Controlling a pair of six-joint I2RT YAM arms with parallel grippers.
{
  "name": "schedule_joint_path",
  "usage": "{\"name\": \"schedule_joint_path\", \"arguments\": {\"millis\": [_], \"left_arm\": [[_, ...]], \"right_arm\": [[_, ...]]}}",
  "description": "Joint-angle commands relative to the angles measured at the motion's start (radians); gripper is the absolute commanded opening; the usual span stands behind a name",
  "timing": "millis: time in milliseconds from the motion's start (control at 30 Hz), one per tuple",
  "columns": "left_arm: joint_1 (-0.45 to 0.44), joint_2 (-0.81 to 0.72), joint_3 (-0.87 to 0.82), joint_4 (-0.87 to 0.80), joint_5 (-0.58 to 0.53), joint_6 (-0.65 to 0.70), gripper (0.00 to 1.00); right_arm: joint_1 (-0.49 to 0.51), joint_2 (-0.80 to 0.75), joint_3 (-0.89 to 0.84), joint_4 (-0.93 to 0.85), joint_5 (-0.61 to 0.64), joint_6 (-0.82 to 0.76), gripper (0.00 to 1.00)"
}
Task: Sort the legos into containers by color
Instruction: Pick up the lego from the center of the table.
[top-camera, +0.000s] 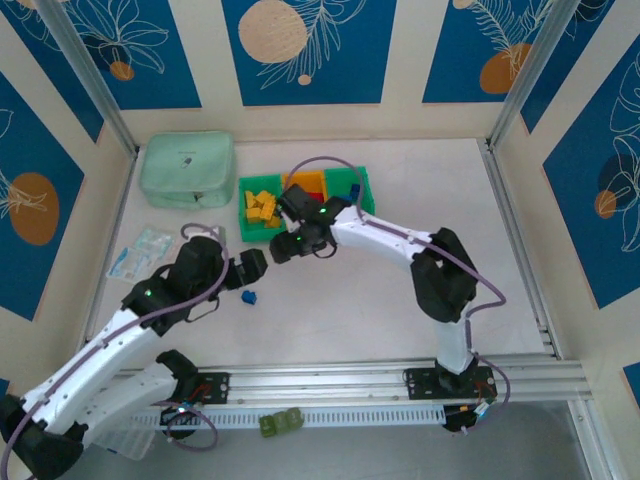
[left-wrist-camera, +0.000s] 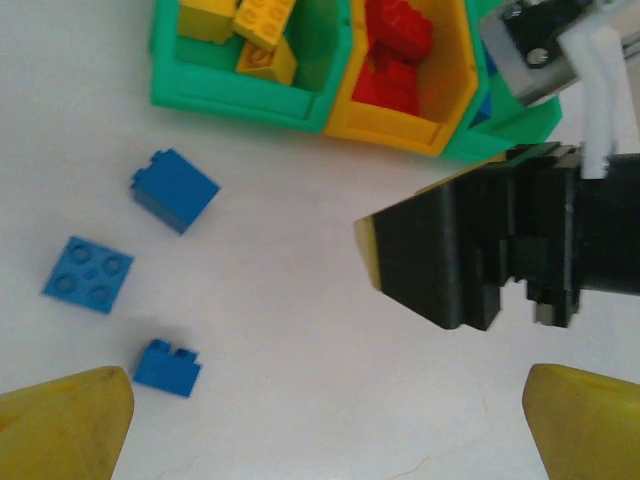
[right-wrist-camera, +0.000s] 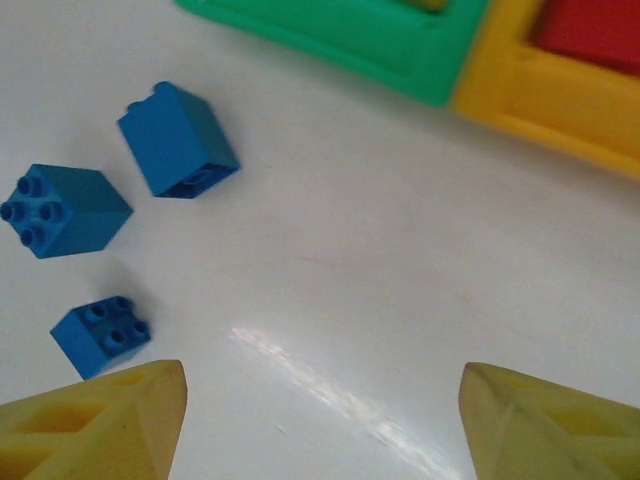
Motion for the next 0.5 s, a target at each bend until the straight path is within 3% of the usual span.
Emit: {"name": "schedule_joint_path", "arguments": {"millis": [0, 467], "left_arm": [[0.010, -0.067, -0.025, -0.113, -0.070, -0.042, 0.99], [0.016, -0.166, -0.021, -0.246, -0.166, -0.056, 0.99]], "right_arm": [[0.023, 0.061, 0.060, 0.037, -0.059, 0.001, 0.74], [0.085, 0.320, 0.346, -0.037, -0.037, -0.078, 0.79]]}}
